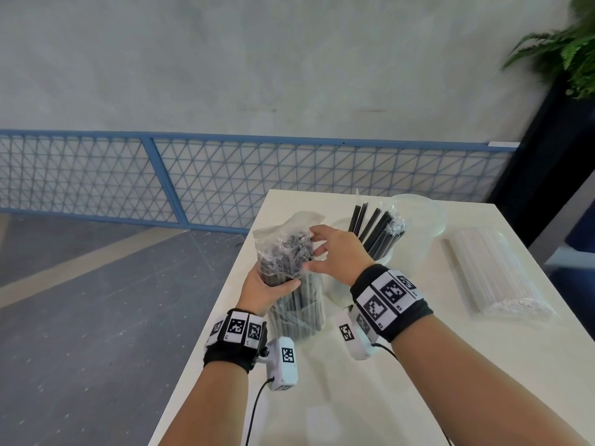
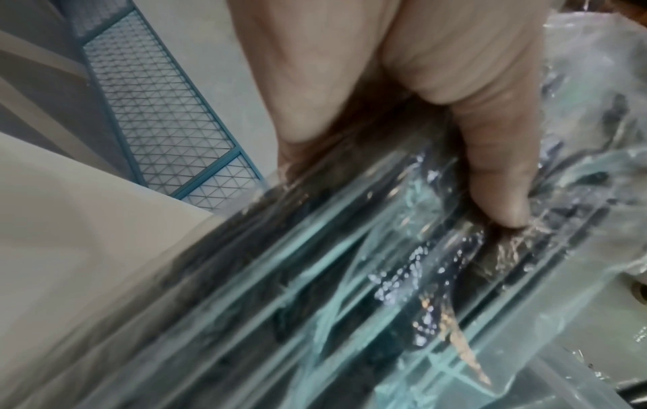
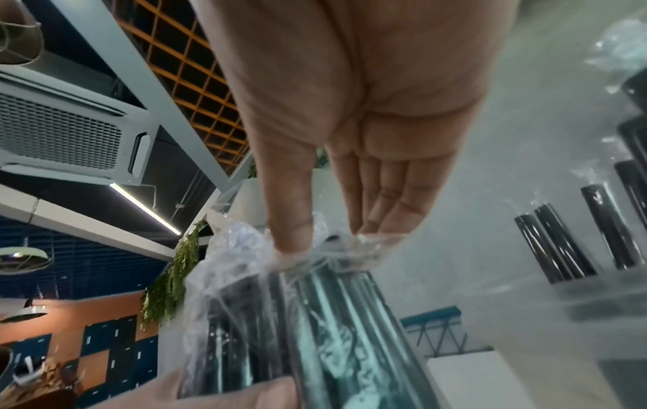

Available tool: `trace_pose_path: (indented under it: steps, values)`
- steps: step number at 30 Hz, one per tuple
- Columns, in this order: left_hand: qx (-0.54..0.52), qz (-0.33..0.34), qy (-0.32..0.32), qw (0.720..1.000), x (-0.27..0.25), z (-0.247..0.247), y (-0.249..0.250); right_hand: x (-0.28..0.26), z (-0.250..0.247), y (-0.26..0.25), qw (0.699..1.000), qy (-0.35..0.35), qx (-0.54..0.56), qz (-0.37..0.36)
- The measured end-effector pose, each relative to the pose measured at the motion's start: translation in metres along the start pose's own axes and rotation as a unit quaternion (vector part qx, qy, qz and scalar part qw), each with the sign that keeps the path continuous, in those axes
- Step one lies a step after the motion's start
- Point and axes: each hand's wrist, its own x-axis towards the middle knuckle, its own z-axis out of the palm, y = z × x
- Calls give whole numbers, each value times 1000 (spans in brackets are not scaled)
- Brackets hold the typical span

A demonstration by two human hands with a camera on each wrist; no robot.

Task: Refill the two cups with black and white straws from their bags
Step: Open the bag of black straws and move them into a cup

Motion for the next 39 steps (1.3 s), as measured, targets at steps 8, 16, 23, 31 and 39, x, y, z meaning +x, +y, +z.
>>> trace_pose_path:
  steps: [8,16,23,31,39]
  values:
    - [12,0,2,1000,1,4,0,3,12,8,1000,-7,-1,-12]
    - [52,6,-21,998,0,5,3,-3,32,20,992,98,67,34]
    - [105,5,-43,994,-1,4,8,-1,41,31,992,85,82,51]
    - [104,12,-15,994,-2,14,12,-4,51,31,959,212,157,108]
    - [135,11,-8,991,1,14,11,0,10,1,916,273,291,47]
